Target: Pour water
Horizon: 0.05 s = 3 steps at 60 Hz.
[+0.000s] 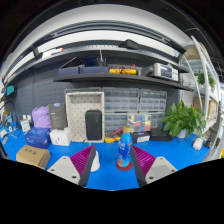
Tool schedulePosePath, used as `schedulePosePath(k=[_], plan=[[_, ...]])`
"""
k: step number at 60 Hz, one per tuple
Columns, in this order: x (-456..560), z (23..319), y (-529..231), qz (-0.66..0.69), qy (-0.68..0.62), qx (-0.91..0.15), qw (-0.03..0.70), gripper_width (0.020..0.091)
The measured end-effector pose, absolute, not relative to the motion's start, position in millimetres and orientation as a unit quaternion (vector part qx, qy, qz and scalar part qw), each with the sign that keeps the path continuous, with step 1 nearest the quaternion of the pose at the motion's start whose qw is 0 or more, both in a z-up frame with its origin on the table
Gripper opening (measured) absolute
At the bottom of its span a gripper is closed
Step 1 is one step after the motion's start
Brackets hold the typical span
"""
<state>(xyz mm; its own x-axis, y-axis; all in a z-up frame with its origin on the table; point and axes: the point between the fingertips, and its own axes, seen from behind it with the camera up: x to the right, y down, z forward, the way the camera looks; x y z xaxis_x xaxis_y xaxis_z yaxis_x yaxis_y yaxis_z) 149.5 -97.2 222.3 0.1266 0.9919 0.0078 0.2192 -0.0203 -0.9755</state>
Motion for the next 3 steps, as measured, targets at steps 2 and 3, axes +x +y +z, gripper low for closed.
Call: schedulePosePath(k=[2,3], plan=[[151.0,223.1,-96.2,0.410,-0.516,-0.585,0.473,0.0700],[151.5,224.1,-96.2,0.408,-0.516,-0.586,0.473,0.0696]])
